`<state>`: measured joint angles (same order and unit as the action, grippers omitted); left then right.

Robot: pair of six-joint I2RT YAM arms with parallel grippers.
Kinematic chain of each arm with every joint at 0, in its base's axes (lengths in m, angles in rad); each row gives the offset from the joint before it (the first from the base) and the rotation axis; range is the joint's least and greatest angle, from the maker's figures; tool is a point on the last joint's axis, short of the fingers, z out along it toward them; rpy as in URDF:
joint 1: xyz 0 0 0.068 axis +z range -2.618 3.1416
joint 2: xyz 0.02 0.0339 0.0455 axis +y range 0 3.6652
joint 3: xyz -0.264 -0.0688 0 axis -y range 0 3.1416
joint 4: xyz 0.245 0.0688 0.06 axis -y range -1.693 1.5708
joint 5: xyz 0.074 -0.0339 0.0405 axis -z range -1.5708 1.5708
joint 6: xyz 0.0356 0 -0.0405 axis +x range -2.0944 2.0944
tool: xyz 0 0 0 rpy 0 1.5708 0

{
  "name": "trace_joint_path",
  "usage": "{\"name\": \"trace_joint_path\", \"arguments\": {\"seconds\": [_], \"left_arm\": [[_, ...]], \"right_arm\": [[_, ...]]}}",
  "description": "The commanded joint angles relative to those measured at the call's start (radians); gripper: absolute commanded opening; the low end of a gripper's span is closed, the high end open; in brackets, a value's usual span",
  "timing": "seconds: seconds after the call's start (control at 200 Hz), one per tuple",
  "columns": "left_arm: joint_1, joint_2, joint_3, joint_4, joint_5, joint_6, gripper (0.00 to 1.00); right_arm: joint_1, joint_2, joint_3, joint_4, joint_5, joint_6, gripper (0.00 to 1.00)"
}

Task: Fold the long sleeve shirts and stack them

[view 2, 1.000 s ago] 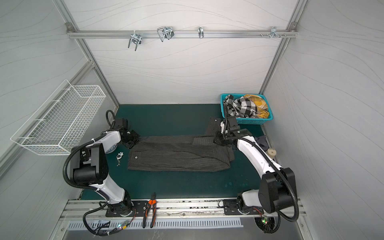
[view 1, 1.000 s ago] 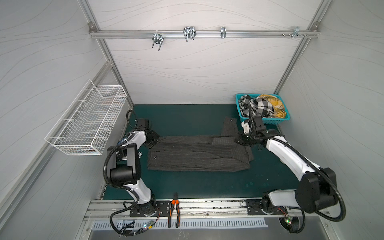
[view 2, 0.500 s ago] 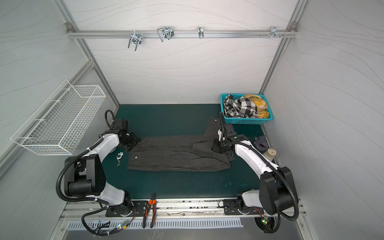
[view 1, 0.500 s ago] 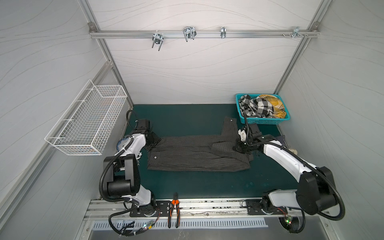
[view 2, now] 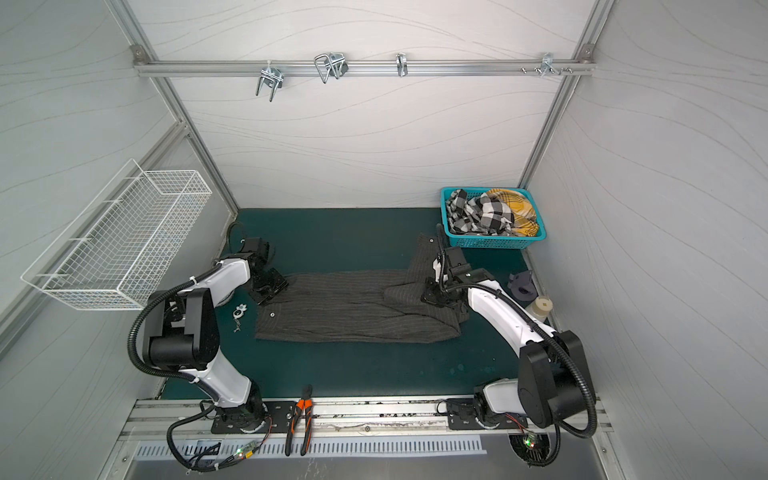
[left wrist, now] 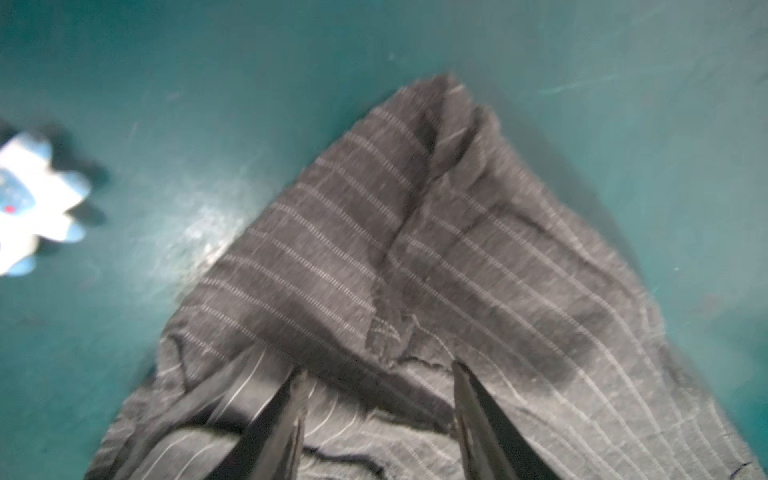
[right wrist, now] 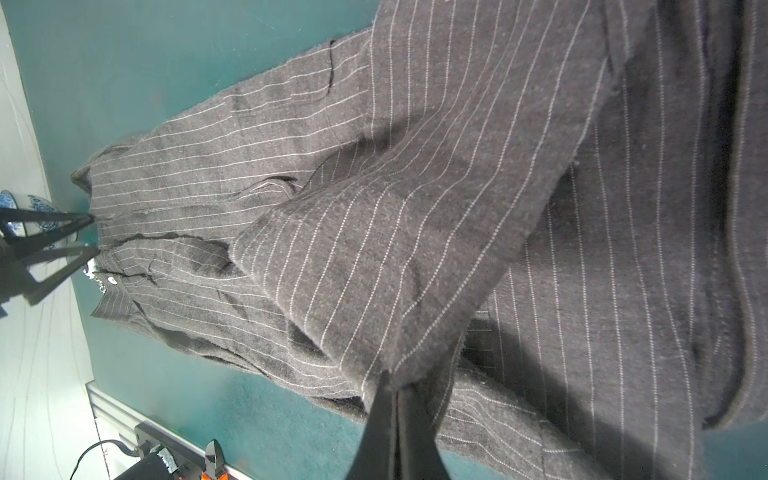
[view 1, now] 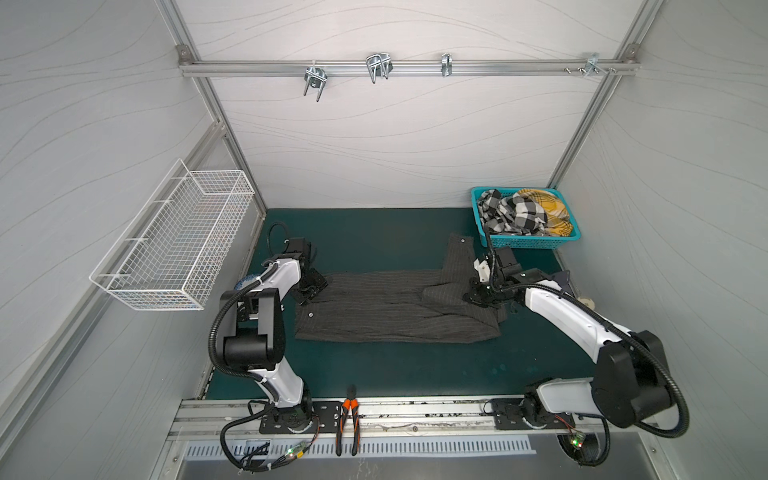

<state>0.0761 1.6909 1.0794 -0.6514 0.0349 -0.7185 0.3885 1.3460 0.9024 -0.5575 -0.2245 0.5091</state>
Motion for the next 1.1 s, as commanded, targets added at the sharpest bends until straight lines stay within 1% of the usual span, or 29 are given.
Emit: {"name": "trace_joint_path", "arguments": {"seconds": [0.0,0.075,0.135,0.21,0.255,0.345,0.475,0.6,0.72,0.85,0.94,1.015,1.025,1.04,1.066,1.096], "left_arm": [[0.005,0.022,0.056,0.040,-0.008,-0.015,0.54],[0.005,0.035,0.060,0.048,-0.004,-0.014,0.48],[0.006,0.051,0.062,0.048,-0.012,-0.007,0.41],[0.011,0.072,0.066,0.049,-0.008,0.000,0.28],[0.015,0.083,0.067,0.048,-0.004,0.002,0.16],[0.022,0.095,0.081,0.044,0.008,0.004,0.00],[0.024,0.069,0.119,0.008,0.000,0.023,0.00],[0.024,-0.021,0.143,-0.030,-0.074,0.045,0.00],[0.024,-0.083,0.129,-0.043,-0.138,0.074,0.00],[0.024,-0.077,0.060,-0.025,-0.114,0.082,0.00],[0.022,-0.055,-0.001,-0.003,-0.092,0.058,0.00],[0.022,-0.024,-0.014,-0.004,-0.089,0.041,0.00],[0.022,-0.020,-0.013,-0.006,-0.089,0.038,0.02],[0.022,-0.013,-0.009,-0.010,-0.089,0.034,0.07],[0.022,-0.003,-0.001,-0.021,-0.089,0.034,0.12],[0.022,0.002,0.011,-0.030,-0.092,0.038,0.16]], "right_arm": [[0.011,-0.002,0.021,-0.012,-0.012,0.011,0.00],[0.010,-0.003,0.017,-0.012,-0.011,0.009,0.00],[0.010,-0.001,0.017,-0.011,-0.008,0.008,0.00],[0.010,0.001,0.020,-0.013,-0.006,0.006,0.00],[0.011,-0.001,0.022,-0.016,-0.006,0.007,0.00],[0.009,-0.010,0.028,-0.022,0.000,0.005,0.00],[0.004,-0.022,0.045,-0.035,0.004,0.001,0.00],[0.002,-0.038,0.064,-0.056,0.002,-0.007,0.00],[0.008,-0.055,0.048,-0.058,-0.004,-0.006,0.00],[0.020,-0.062,-0.012,-0.041,-0.006,0.002,0.00],[0.029,-0.062,-0.057,-0.023,-0.005,0.009,0.00],[0.047,-0.058,-0.080,-0.013,-0.005,0.010,0.00],[0.051,-0.055,-0.083,-0.015,-0.004,0.008,0.00],[0.053,-0.053,-0.082,-0.020,-0.003,0.006,0.04],[0.060,-0.048,-0.078,-0.033,0.002,0.000,0.14],[0.063,-0.047,-0.069,-0.054,0.013,-0.007,0.29]]}}
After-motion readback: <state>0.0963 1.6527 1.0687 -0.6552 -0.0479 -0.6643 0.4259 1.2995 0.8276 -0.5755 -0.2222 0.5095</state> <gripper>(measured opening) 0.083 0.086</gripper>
